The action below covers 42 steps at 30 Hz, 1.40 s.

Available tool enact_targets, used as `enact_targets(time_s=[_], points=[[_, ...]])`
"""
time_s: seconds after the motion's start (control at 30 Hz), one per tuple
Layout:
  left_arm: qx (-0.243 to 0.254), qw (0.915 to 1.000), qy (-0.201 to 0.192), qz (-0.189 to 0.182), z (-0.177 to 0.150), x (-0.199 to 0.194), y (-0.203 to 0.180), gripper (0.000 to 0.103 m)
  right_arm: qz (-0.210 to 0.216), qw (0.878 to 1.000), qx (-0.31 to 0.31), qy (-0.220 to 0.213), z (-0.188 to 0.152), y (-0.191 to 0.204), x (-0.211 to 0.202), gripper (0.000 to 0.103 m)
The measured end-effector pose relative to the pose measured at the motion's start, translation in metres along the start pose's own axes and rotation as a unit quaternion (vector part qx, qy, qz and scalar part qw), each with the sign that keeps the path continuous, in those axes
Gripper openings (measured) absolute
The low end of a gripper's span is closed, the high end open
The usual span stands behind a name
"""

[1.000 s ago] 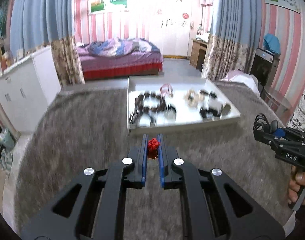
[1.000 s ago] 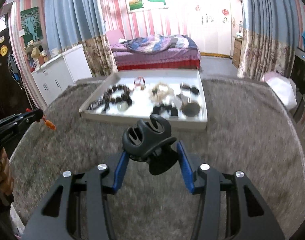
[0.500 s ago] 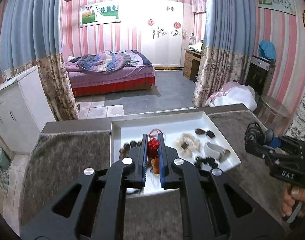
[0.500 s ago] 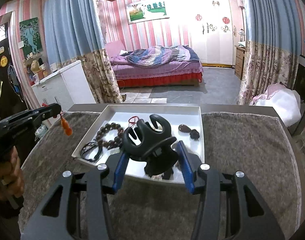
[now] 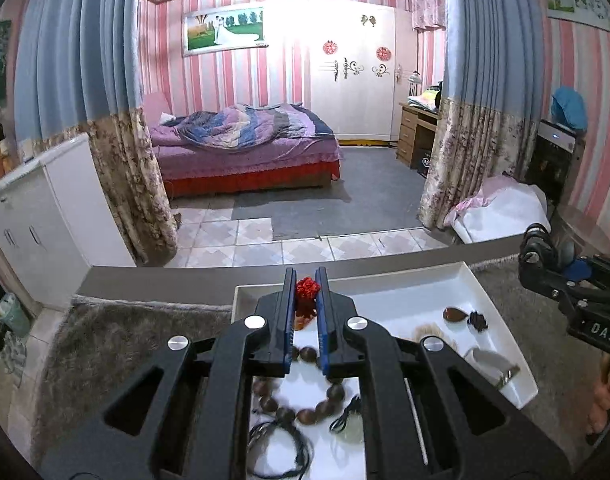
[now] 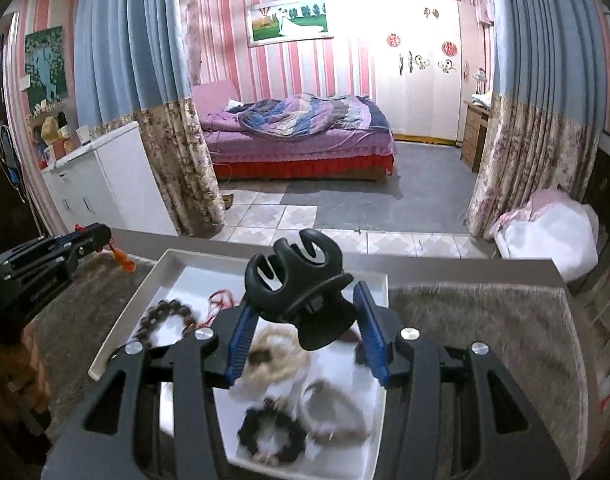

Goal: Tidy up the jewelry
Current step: 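Carry the claw clip in the right tool while the left tool carries the tassel pendant to the tray, then open the left tool to drop the tassel pendant while the right tool drops the claw clip in the tray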

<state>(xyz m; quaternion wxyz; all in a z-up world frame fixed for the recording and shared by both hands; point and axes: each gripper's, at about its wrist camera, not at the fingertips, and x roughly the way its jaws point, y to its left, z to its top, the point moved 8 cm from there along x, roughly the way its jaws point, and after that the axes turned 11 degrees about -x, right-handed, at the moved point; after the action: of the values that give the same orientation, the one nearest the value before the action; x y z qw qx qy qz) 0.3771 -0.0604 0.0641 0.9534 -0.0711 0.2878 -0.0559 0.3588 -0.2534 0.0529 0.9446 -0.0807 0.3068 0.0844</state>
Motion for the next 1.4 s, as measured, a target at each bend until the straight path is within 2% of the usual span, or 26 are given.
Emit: enact_targets(time_s=[0.23,0.4,0.6,0.77,0.8,0.97,1.3,1.4], points=[[-0.014,0.9998,0.003,-0.014,0.016,0.037,-0.004,0.007,0.01,1.0,0.003,0.011,0.017,-0.002,0.037,0.048],[-0.041,0.9983,0.027,-0.032,0.017,0.07,0.006,0.007,0.02,0.999,0.005,0.04,0.017,-0.002,0.071,0.048],[-0.039,0.9953,0.087,-0.016,-0.006,0.115,0.013,0.007,0.015,0.995,0.004,0.1,-0.008,-0.005,0.115,0.048],[-0.029,0.9916,0.126,0.007,-0.026,0.14,0.019,0.007,0.011,0.986,0.016,0.164,-0.037,-0.012,0.138,0.048],[-0.023,0.9904,0.134,0.021,-0.033,0.147,0.021,0.007,0.01,0.984,0.015,0.175,-0.043,-0.012,0.141,0.048],[-0.014,0.9886,0.146,0.037,-0.04,0.16,0.02,0.008,0.009,0.98,0.015,0.199,-0.056,-0.013,0.15,0.048],[-0.012,0.9854,0.161,0.054,-0.047,0.172,0.021,0.01,0.003,0.98,0.023,0.199,-0.057,-0.015,0.15,0.049],[-0.016,0.9854,0.16,0.057,-0.046,0.171,0.024,0.019,0.005,0.98,0.022,0.197,-0.056,-0.013,0.15,0.051]])
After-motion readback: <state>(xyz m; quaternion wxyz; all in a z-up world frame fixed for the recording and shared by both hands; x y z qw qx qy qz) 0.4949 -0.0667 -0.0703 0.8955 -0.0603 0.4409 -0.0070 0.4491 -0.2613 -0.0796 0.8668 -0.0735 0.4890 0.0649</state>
